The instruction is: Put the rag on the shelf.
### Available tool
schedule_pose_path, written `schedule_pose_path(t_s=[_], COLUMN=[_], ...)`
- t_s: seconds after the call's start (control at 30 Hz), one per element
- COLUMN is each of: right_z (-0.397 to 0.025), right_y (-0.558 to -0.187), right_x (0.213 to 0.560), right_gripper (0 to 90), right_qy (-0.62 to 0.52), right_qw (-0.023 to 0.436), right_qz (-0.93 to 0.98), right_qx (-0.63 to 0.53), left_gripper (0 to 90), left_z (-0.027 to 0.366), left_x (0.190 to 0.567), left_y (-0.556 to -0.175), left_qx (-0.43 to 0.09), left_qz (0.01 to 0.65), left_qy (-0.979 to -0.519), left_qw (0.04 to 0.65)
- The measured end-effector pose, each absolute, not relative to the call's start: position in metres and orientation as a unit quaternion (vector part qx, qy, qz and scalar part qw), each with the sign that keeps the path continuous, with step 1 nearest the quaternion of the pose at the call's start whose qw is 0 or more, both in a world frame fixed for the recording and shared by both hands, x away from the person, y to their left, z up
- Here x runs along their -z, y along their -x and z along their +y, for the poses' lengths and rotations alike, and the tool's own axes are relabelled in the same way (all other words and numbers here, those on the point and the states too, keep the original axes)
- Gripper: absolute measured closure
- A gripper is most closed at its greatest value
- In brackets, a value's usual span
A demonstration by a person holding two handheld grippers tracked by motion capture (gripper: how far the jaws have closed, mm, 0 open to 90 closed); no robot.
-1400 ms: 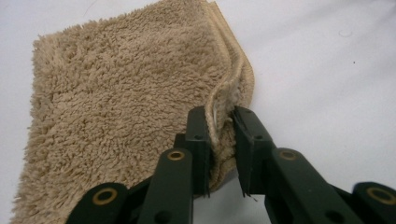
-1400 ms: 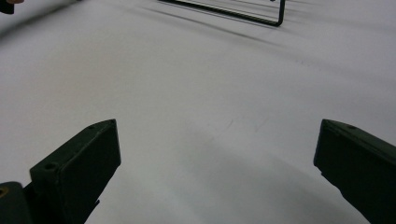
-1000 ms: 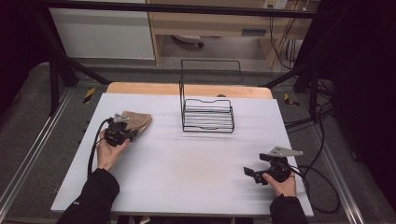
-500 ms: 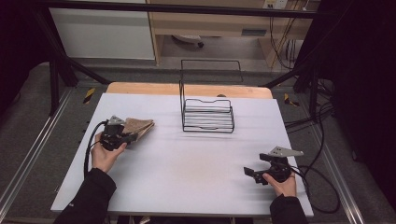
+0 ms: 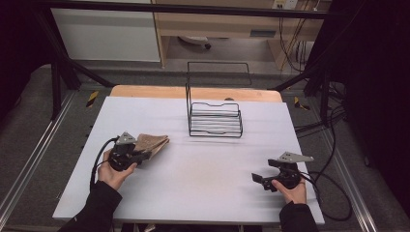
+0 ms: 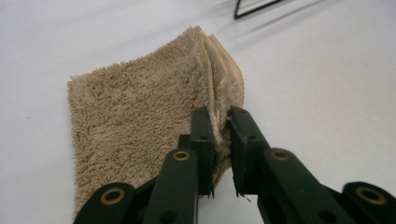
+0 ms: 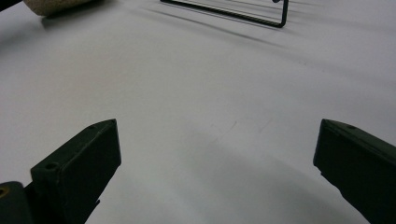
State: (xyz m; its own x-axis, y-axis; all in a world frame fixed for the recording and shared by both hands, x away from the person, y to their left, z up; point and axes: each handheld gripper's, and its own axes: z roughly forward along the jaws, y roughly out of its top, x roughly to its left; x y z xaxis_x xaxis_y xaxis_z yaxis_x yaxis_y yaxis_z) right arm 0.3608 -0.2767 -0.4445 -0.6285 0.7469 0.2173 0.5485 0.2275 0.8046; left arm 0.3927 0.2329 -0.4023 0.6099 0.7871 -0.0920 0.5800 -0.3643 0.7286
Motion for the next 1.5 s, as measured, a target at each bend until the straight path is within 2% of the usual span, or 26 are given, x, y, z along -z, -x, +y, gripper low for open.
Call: schedule_pose_path(t_s=[0.43, 0.5, 0.57, 0.6, 0.63, 0.67, 0.9, 0.93, 1.03, 1.07, 1.1, 1.33, 1.5], right_z=[-0.271, -0.267, -0.257, -0.257, -0.248, -0.248, -0.203, -0.203, -0.173, -0.173, -0.157, -0.107, -0.073], right_y=[-0.361, -0.362, -0.364, -0.364, -0.366, -0.366, -0.380, -0.380, -0.390, -0.390, -0.396, -0.411, -0.425], right_x=[0.443, 0.442, 0.440, 0.440, 0.438, 0.438, 0.429, 0.429, 0.424, 0.424, 0.423, 0.420, 0.419], right_gripper=[1.5, 1.6, 1.7, 1.7, 1.7, 1.7, 1.7, 1.7, 1.7, 1.7, 2.0, 5.9, 13.1], right_qy=[-0.417, -0.413, -0.410, -0.410, -0.406, -0.406, -0.379, -0.379, -0.369, -0.369, -0.365, -0.355, -0.344], right_qw=[0.107, 0.108, 0.109, 0.109, 0.110, 0.110, 0.108, 0.108, 0.106, 0.106, 0.108, 0.111, 0.095], right_qz=[0.777, 0.779, 0.780, 0.780, 0.782, 0.782, 0.798, 0.798, 0.802, 0.802, 0.804, 0.815, 0.822], right_qx=[-0.459, -0.460, -0.460, -0.460, -0.459, -0.459, -0.455, -0.455, -0.458, -0.458, -0.456, -0.443, -0.443], left_gripper=[78.1, 74.8, 63.4, 63.4, 54.4, 54.4, 27.2, 27.2, 17.5, 17.5, 12.5, 8.4, 8.3], left_z=[0.220, 0.220, 0.222, 0.223, 0.225, 0.228, 0.252, 0.255, 0.263, 0.266, 0.268, 0.279, 0.284], left_x=[0.420, 0.420, 0.417, 0.415, 0.412, 0.410, 0.408, 0.409, 0.411, 0.412, 0.412, 0.417, 0.420], left_y=[-0.368, -0.367, -0.366, -0.365, -0.364, -0.364, -0.364, -0.365, -0.367, -0.368, -0.368, -0.372, -0.374], left_qx=[-0.121, -0.120, -0.123, -0.129, -0.132, -0.134, -0.146, -0.145, -0.144, -0.142, -0.143, -0.138, -0.138], left_qz=[0.405, 0.407, 0.407, 0.408, 0.408, 0.409, 0.424, 0.426, 0.432, 0.434, 0.434, 0.444, 0.448], left_qy=[-0.828, -0.828, -0.825, -0.821, -0.820, -0.817, -0.804, -0.803, -0.799, -0.798, -0.797, -0.789, -0.786], left_qw=[0.367, 0.368, 0.373, 0.377, 0.378, 0.382, 0.391, 0.392, 0.392, 0.395, 0.396, 0.401, 0.402])
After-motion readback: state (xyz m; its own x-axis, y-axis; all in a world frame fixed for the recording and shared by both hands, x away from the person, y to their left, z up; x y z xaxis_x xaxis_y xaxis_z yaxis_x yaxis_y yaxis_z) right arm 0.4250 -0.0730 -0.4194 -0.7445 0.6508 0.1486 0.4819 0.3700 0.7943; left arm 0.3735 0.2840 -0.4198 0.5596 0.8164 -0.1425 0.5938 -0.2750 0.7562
